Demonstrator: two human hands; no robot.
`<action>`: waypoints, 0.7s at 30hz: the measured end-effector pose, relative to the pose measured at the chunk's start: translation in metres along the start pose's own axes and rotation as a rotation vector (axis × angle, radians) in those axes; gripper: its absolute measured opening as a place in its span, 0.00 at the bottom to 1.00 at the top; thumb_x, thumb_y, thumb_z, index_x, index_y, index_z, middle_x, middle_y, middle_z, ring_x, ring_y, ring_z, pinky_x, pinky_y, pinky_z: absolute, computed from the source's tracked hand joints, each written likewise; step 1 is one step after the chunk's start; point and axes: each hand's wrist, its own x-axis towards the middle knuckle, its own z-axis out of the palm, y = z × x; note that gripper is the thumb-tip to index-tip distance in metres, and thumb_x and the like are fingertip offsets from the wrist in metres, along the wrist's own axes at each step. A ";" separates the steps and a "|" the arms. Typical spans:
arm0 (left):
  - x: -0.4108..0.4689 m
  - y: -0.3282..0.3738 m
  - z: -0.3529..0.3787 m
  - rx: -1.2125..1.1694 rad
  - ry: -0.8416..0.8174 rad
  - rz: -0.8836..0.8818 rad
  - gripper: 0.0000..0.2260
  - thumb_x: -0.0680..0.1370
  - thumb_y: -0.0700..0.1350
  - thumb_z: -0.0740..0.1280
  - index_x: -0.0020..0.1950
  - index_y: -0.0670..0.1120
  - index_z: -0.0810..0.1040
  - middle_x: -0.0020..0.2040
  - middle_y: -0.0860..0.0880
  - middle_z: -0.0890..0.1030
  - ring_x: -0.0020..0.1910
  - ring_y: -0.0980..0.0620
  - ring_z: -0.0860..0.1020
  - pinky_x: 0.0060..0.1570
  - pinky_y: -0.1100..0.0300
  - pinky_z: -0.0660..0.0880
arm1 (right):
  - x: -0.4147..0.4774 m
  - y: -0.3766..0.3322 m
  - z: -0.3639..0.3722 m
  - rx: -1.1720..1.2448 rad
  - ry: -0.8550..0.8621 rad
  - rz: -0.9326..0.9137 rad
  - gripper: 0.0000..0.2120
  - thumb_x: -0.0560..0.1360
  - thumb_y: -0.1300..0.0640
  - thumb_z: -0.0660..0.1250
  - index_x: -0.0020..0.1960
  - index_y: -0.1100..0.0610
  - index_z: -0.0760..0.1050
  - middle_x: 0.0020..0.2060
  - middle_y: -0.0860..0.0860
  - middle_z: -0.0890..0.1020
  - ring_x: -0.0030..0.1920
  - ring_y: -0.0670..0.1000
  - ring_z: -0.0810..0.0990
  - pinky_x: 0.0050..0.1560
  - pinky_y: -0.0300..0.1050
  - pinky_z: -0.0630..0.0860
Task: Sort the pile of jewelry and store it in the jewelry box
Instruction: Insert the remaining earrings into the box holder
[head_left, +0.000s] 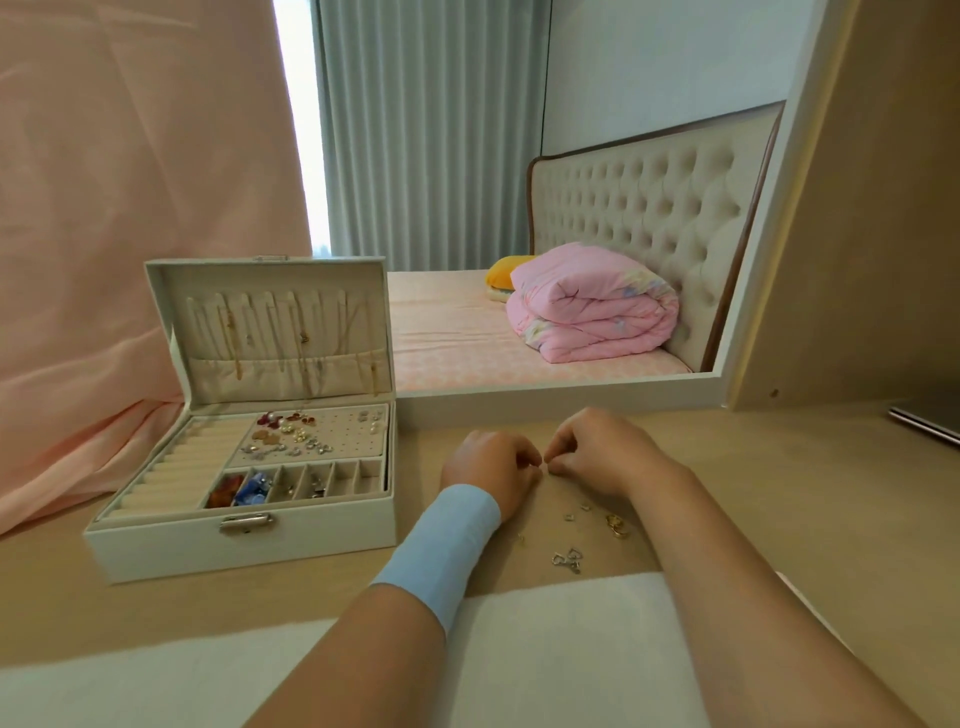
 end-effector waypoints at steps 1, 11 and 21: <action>0.000 -0.001 0.001 -0.017 0.007 -0.008 0.08 0.78 0.54 0.66 0.55 0.60 0.82 0.53 0.57 0.81 0.58 0.53 0.74 0.55 0.55 0.75 | 0.000 0.000 0.000 0.006 -0.006 -0.003 0.04 0.73 0.52 0.73 0.45 0.43 0.86 0.46 0.40 0.85 0.50 0.46 0.82 0.55 0.48 0.80; -0.013 -0.009 -0.015 -0.259 0.127 -0.051 0.04 0.78 0.46 0.67 0.45 0.52 0.81 0.47 0.53 0.81 0.46 0.53 0.78 0.45 0.61 0.73 | 0.001 -0.013 0.007 0.290 0.077 -0.091 0.06 0.74 0.55 0.72 0.40 0.46 0.84 0.40 0.41 0.85 0.45 0.42 0.82 0.51 0.46 0.81; -0.038 -0.022 -0.063 -0.293 0.224 0.007 0.06 0.80 0.45 0.64 0.54 0.52 0.77 0.49 0.55 0.81 0.45 0.53 0.78 0.47 0.58 0.76 | -0.013 -0.065 -0.002 0.778 0.117 -0.113 0.04 0.77 0.60 0.72 0.47 0.58 0.85 0.40 0.53 0.87 0.24 0.43 0.71 0.29 0.37 0.69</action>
